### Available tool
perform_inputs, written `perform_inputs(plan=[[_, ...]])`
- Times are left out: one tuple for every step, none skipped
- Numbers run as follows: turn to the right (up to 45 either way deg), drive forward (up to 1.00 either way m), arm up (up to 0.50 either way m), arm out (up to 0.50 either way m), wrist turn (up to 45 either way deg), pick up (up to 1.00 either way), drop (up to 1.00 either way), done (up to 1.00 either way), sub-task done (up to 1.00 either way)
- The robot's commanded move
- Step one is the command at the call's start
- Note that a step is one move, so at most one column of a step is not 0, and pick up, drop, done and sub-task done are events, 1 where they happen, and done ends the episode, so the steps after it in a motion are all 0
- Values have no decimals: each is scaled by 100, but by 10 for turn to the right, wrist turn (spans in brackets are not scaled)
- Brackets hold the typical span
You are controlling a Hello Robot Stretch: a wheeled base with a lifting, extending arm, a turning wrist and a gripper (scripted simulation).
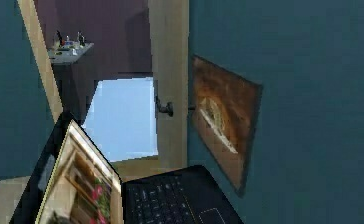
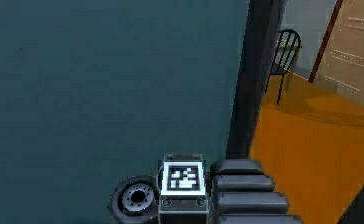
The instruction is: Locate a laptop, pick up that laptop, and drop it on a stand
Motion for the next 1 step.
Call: perform_inputs(plan=[[-240, 0, 0, 0, 0, 0, 0, 0, 0]])
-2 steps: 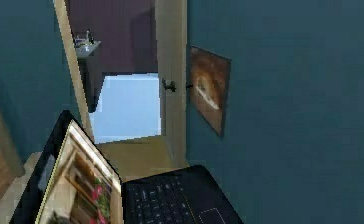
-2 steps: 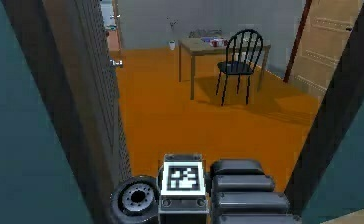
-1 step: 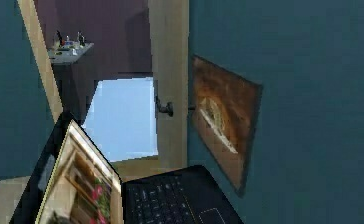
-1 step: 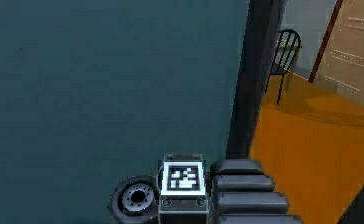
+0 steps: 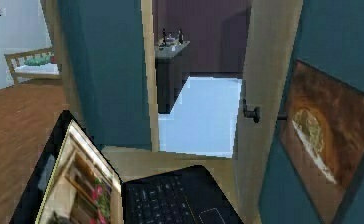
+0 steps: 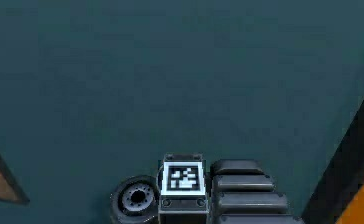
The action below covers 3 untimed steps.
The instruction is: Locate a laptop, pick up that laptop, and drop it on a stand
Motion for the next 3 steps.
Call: perform_inputs(plan=[[0, 75, 0, 0, 0, 0, 0, 0, 0], [90, 0, 0, 0, 0, 0, 0, 0, 0], [0, 100, 0, 0, 0, 0, 0, 0, 0]])
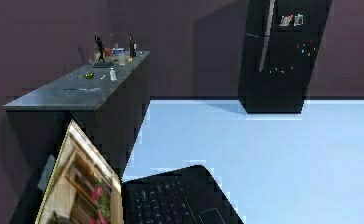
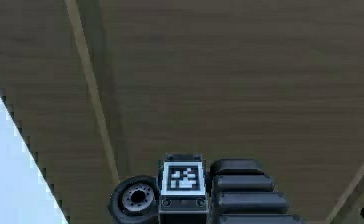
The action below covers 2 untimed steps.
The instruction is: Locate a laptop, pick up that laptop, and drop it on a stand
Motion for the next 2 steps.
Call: perform_inputs(plan=[[0, 40, 0, 0, 0, 0, 0, 0, 0], [180, 0, 0, 0, 0, 0, 0, 0, 0]])
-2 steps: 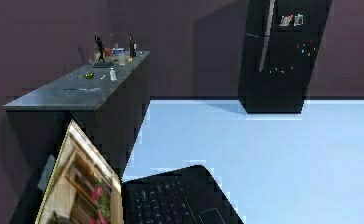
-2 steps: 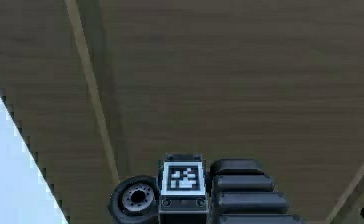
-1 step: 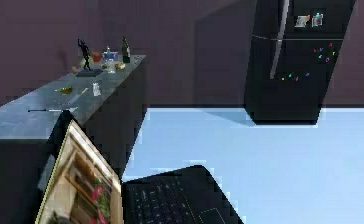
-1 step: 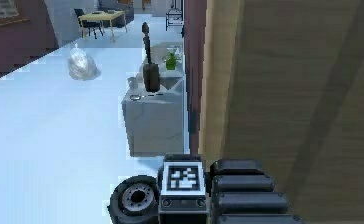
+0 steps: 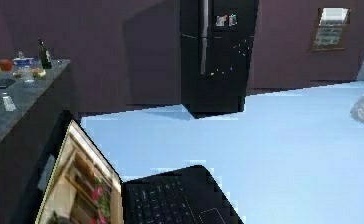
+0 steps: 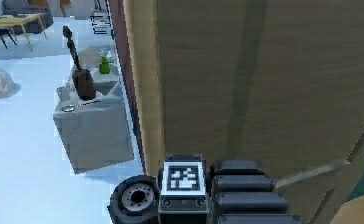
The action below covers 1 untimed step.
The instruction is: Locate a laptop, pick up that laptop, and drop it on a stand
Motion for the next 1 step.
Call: perform_inputs(plan=[[0, 35, 0, 0, 0, 0, 0, 0, 0]])
